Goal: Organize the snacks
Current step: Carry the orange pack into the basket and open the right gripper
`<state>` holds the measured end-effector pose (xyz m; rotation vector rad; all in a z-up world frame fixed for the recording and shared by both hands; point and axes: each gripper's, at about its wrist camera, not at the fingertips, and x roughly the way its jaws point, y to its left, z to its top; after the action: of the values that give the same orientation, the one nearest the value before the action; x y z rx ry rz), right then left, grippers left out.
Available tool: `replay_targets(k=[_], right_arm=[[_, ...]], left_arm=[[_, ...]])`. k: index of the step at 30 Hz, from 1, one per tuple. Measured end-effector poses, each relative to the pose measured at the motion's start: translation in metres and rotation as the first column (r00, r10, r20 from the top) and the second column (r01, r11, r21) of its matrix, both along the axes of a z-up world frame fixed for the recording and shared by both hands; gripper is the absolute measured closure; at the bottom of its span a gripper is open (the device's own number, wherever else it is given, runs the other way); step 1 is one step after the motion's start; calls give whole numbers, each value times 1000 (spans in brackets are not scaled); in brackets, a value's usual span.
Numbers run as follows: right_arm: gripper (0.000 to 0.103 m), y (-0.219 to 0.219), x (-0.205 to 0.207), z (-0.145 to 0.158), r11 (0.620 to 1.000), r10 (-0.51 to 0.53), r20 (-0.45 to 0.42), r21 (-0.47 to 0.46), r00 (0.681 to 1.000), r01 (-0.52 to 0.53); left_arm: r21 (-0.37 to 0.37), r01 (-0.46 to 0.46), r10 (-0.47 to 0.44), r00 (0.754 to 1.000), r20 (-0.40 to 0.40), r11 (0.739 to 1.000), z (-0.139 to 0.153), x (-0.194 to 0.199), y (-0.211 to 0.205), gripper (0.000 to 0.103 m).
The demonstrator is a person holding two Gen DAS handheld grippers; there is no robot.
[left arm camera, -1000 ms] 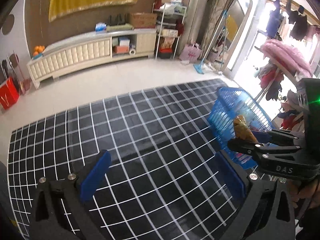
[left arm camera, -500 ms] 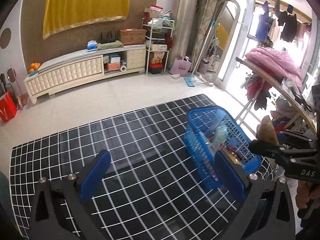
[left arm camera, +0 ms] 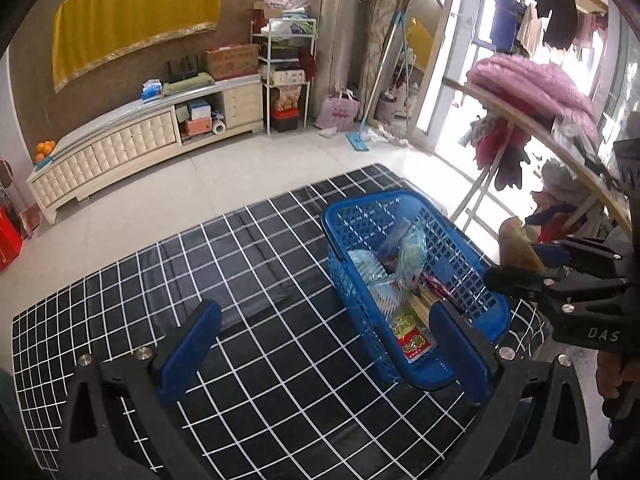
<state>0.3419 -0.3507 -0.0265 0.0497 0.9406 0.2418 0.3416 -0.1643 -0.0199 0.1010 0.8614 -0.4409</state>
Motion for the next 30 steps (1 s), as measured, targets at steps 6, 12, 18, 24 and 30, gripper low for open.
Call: replay_targets(k=[6, 12, 18, 24, 30], right_arm=[[50, -7, 12, -37, 1000, 6, -71, -11, 997, -7], [50, -7, 25, -69, 997, 15, -123, -76, 992, -24], [49, -4, 38, -94, 996, 27, -165, -85, 986, -42], [38, 2, 43, -108, 993, 30, -187, -105, 982, -50], [27, 7, 40, -108, 994, 55, -200, -77, 978, -72]], left_arm=[[32, 6, -5, 999, -46, 999, -28, 10, -10, 0], [56, 15, -10, 995, -98, 998, -57, 22, -18, 0], [62, 13, -4, 990, -140, 998, -80, 33, -21, 0], [76, 15, -3, 988, -154, 997, -95, 37, -19, 0], [47, -3, 10, 988, -155, 999, -99, 31, -8, 0]])
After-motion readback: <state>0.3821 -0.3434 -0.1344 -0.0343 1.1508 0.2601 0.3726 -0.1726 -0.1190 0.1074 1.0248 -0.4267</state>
